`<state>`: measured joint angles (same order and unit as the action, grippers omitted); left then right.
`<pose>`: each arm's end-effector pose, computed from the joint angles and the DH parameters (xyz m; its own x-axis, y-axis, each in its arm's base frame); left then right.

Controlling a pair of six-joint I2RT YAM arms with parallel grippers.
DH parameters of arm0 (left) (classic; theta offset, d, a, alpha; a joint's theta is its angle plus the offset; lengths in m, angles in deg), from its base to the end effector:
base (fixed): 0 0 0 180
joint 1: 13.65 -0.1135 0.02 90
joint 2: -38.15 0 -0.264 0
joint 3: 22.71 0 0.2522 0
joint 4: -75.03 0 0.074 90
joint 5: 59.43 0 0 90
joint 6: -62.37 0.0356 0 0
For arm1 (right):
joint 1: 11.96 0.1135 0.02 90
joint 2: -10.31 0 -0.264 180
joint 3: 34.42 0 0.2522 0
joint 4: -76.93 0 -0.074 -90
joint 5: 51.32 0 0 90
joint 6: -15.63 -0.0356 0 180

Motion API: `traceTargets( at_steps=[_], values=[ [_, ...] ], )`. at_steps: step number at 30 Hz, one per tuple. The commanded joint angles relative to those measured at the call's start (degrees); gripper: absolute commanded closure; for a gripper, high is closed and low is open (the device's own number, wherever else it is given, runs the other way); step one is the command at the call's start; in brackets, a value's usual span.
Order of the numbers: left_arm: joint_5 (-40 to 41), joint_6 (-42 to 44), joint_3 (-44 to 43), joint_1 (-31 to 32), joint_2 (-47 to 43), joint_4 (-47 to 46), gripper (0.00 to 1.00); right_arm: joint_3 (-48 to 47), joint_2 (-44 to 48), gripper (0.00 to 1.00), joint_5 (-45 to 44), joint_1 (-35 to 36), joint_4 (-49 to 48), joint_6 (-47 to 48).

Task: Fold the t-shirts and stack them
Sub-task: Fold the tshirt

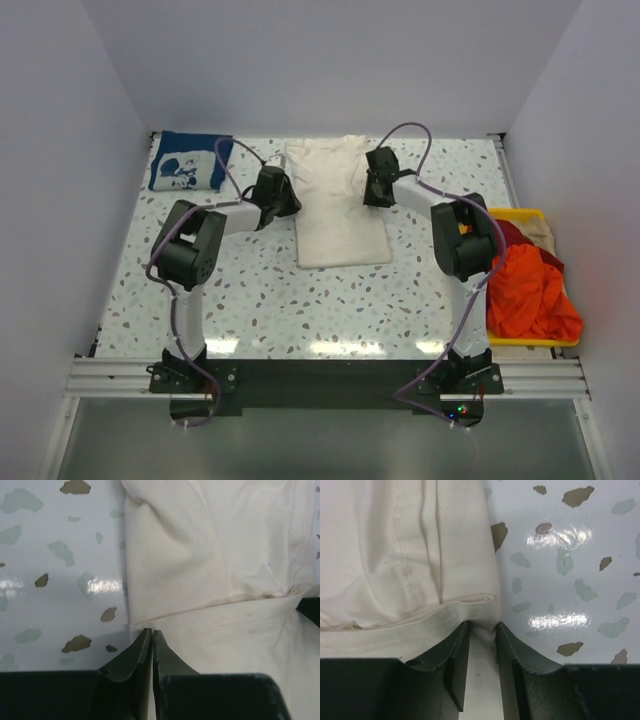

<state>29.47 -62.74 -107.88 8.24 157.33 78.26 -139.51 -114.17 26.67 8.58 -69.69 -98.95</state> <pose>0.4127 -0.1665 0.1366 -0.6819 -0.3457 -0.6446 -0.0064 0.8840 -0.4674 0.4457 0.1591 0.1607 -0.7717 0.1453 -0.6191 0.1053 0.9893 0.1010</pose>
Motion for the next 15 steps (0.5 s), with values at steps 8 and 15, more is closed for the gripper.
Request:
traceTargets(
  at_steps=[8,15],
  values=[
    [3.91,-0.92,18.32,1.05,-13.52,-0.99,0.91,18.63,11.27,0.69,2.51,5.3,-0.88,-6.09],
    [5.23,-1.89,29.57,2.37,-22.4,-3.27,0.91,29.36,20.84,0.68,4.01,8.56,-4.5,-8.12]
  ],
)
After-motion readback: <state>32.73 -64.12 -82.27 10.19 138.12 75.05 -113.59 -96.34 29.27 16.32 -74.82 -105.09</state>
